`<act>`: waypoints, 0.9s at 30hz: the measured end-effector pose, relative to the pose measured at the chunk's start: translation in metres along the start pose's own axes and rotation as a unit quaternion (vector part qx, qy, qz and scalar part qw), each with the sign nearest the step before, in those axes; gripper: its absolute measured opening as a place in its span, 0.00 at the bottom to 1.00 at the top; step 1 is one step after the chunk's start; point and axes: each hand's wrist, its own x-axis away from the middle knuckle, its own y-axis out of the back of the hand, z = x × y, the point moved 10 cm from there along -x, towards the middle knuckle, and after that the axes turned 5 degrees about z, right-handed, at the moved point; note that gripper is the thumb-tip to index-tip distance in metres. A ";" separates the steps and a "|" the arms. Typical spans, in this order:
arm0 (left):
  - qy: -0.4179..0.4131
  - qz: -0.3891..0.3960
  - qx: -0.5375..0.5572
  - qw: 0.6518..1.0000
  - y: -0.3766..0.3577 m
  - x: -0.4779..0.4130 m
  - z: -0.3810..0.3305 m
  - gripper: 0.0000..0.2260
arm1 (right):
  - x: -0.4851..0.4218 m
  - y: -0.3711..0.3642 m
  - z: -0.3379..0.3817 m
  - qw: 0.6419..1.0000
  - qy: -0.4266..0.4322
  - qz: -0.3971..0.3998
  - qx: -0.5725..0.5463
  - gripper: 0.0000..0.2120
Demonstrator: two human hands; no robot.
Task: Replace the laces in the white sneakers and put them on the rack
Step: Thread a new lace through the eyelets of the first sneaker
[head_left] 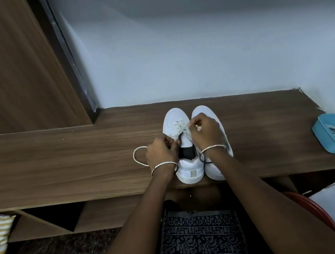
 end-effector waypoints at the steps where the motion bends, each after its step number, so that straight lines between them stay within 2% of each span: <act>1: -0.001 0.002 0.002 1.000 0.000 0.000 0.000 0.09 | -0.003 0.007 -0.014 0.996 -0.057 -0.017 -0.061 0.06; 4: -0.005 0.004 -0.001 1.000 0.000 0.000 -0.001 0.08 | -0.001 0.039 -0.046 0.966 -0.188 -0.101 -0.148 0.05; 7: -0.006 0.000 -0.002 1.000 0.001 0.001 -0.001 0.08 | 0.003 0.055 -0.054 0.957 -0.209 -0.139 -0.145 0.07; 8: -0.008 -0.003 -0.003 1.000 0.001 0.001 -0.001 0.09 | 0.005 0.060 -0.045 0.968 -0.176 -0.153 -0.091 0.09; 10: -0.006 -0.007 -0.002 1.000 0.001 0.003 -0.002 0.09 | 0.008 0.061 -0.007 0.984 -0.028 -0.164 0.067 0.15; 12: 0.000 -0.011 -0.001 1.000 0.001 0.004 -0.001 0.10 | 0.010 0.029 0.026 0.977 0.115 -0.085 0.156 0.15; 13: 0.001 -0.013 -0.002 1.000 0.002 0.004 -0.001 0.10 | 0.011 0.006 0.034 0.968 0.145 -0.020 0.202 0.13; 15: 0.001 -0.015 -0.009 1.000 0.003 0.004 -0.001 0.09 | 0.015 -0.029 0.035 0.933 0.148 0.070 0.321 0.11; 17: 0.001 -0.016 -0.014 1.000 0.003 0.003 0.000 0.09 | 0.013 -0.040 0.030 0.913 0.138 0.086 0.375 0.09; 20: -0.004 -0.017 -0.013 1.000 0.003 0.003 0.000 0.10 | 0.009 -0.030 0.032 0.934 0.128 0.054 0.329 0.04; 22: -0.006 -0.018 -0.009 1.000 0.003 0.003 0.000 0.10 | 0.006 -0.011 0.027 0.969 0.096 0.019 0.226 0.03; 24: -0.008 -0.021 -0.008 1.000 0.003 0.003 0.000 0.11 | 0.002 0.011 0.011 0.995 0.049 -0.022 0.086 0.05; 27: -0.013 -0.027 -0.006 1.000 0.003 0.004 0.000 0.11 | -0.002 0.042 -0.020 0.993 -0.051 -0.089 -0.057 0.04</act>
